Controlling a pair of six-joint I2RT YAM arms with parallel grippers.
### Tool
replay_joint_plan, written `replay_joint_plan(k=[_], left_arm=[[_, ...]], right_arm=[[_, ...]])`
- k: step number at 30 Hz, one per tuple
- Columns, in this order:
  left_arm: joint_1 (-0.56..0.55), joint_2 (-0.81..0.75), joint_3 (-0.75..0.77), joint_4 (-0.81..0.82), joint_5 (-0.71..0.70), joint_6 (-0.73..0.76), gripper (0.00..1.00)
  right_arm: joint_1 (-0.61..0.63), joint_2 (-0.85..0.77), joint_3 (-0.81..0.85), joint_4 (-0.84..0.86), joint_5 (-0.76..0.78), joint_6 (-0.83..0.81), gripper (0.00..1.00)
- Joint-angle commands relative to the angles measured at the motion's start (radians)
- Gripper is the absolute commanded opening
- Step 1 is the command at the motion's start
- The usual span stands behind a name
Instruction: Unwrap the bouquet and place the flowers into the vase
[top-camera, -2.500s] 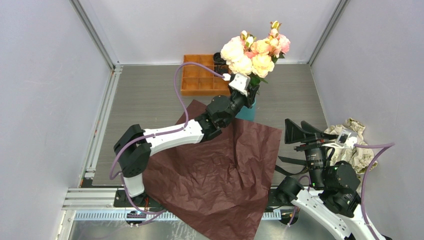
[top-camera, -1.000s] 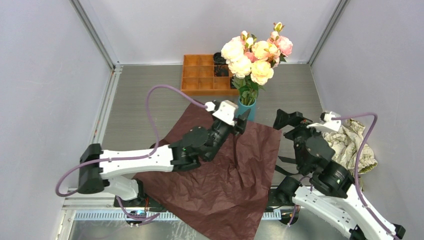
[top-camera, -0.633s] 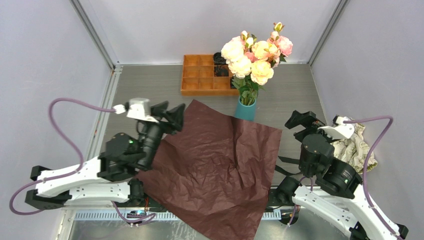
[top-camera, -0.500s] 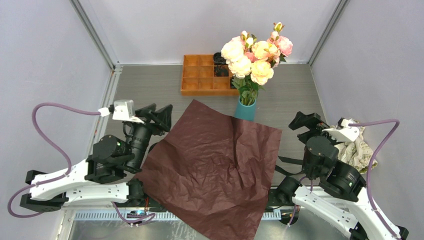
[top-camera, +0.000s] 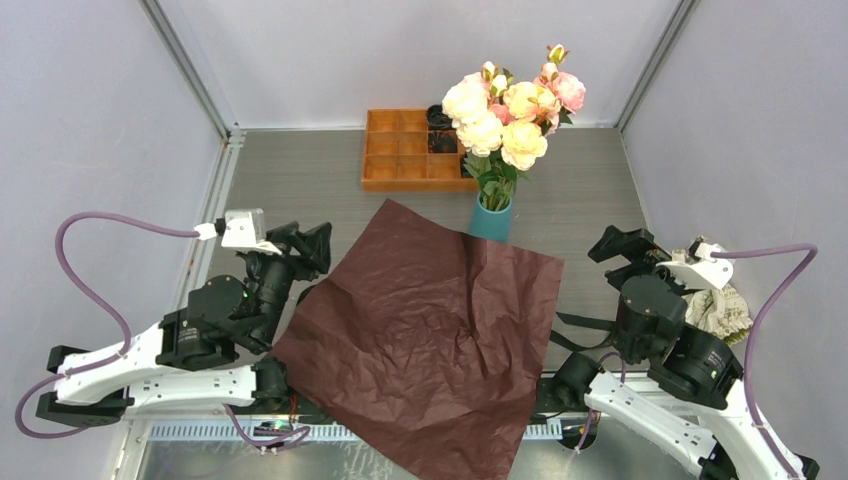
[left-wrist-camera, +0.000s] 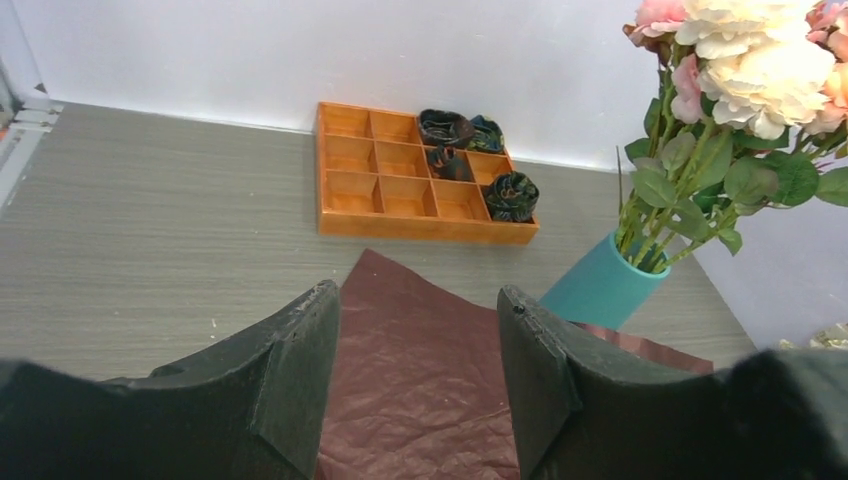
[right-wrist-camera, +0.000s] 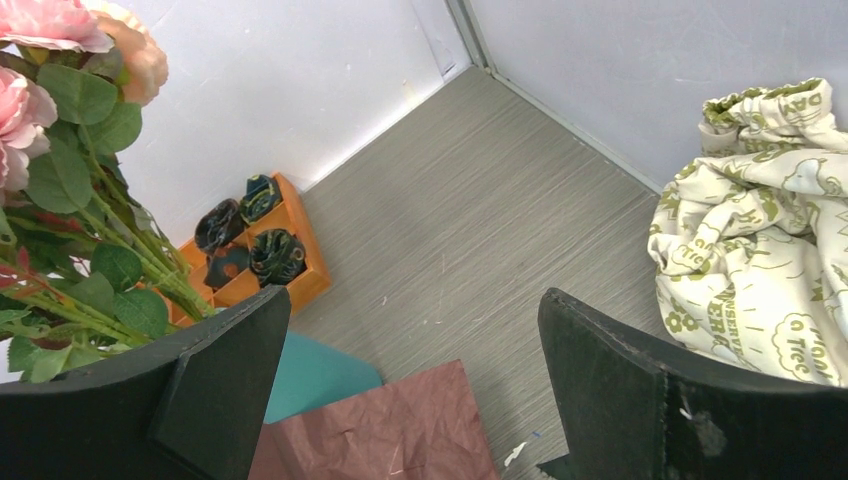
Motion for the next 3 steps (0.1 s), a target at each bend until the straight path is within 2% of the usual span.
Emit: replay_joint_plan(k=[1, 3], left_arm=[[-0.004, -0.012, 0.003, -0.021, -0.059, -0.032, 0.6], [-0.003, -0.013, 0.006, -0.032, -0.07, -0.037, 0.6]], right_arm=[[-0.001, 0.086, 0.075, -0.084, 0.065, 0.068, 0.99], [-0.001, 0.132, 0.112, -0.157, 0.094, 0.128, 0.99]])
